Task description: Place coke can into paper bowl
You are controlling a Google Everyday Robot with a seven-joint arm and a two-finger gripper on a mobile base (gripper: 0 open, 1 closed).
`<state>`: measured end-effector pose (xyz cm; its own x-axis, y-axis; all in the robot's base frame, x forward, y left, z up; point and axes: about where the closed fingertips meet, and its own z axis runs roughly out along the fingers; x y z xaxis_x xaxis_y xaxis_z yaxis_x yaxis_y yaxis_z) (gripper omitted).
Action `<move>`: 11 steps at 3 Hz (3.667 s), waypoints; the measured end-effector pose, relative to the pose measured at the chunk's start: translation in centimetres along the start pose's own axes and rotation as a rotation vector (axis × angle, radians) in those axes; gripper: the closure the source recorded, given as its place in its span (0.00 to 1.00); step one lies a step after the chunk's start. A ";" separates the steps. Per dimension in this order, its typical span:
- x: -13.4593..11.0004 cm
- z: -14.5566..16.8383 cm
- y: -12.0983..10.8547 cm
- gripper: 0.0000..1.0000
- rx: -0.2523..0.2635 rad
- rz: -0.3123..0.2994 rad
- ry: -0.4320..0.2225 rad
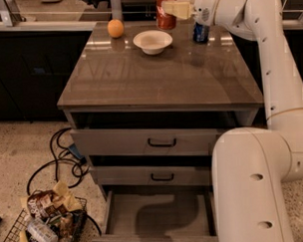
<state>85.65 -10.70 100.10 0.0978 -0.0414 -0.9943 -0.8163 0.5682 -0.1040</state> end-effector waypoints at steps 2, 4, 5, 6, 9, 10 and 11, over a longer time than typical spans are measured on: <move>1.4 5.5 0.9 1.00 -0.013 0.005 -0.003; 6.3 8.5 0.5 1.00 0.017 0.058 0.100; 8.8 8.4 -0.8 1.00 0.055 0.104 0.125; 10.8 7.7 -2.6 1.00 0.108 0.146 0.127; 11.3 8.8 -1.9 0.28 0.094 0.151 0.130; 11.4 9.1 -1.7 0.05 0.089 0.152 0.131; 11.5 9.3 -1.6 0.00 0.087 0.153 0.132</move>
Offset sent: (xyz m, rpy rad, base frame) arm 0.1141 0.0477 0.0018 -0.0181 0.0243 0.0286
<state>93.41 -4.41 89.02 -0.1038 -0.0535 -0.9932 -0.7632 0.6446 0.0451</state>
